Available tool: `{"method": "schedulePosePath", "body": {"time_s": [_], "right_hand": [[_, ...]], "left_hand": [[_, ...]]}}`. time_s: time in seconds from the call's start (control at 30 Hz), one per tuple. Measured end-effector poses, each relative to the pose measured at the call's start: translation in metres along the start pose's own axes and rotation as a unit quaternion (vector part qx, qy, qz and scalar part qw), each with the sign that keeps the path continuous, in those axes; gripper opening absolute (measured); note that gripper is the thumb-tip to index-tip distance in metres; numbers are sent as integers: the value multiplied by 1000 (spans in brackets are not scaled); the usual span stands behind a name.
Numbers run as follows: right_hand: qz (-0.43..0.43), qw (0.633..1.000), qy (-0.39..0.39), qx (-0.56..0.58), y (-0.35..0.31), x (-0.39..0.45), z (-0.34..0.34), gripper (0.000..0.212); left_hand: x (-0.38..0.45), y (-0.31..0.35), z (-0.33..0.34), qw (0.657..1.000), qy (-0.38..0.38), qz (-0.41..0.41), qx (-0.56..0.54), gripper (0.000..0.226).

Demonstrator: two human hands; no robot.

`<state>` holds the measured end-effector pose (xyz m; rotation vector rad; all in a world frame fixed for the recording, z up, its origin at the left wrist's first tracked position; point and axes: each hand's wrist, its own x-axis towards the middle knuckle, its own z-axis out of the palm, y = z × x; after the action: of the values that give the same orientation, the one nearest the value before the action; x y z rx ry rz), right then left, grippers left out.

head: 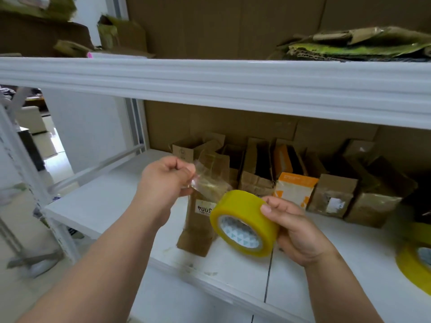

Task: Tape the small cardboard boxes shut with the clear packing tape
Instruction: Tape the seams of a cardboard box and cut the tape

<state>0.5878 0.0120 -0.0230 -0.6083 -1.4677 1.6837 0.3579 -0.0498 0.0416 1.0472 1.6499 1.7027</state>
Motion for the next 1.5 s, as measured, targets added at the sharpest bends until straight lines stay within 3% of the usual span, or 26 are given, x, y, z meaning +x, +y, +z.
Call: {"method": "schedulePosePath", "body": {"time_s": [0.27, 0.43, 0.57, 0.7, 0.93, 1.2, 1.5], "right_hand": [[-5, 999, -41, 25, -15, 3, -45, 71], [-32, 998, -11, -54, -21, 27, -53, 67], [-12, 992, 37, -123, -24, 46, -58, 37], [9, 988, 62, -138, -21, 56, -57, 43], [40, 977, 91, -187, -10, 70, -53, 8], [76, 962, 102, -243, 0, 82, -46, 12], [138, 901, 86, -401, 7, 87, -15, 47]], "left_hand": [[17, 7, 7, 998, 53, -21, -16, 20], [26, -5, 8, 993, 110, -43, -4, 9], [36, -12, 1, 989, 138, -49, -8, 12], [45, -17, 0, 988, 144, -51, 27, 13], [55, -35, -6, 987, 134, -53, 71, 19], [64, -44, -10, 986, 138, -78, 60, 15], [59, -71, -13, 978, 81, -194, 13, 15]]}}
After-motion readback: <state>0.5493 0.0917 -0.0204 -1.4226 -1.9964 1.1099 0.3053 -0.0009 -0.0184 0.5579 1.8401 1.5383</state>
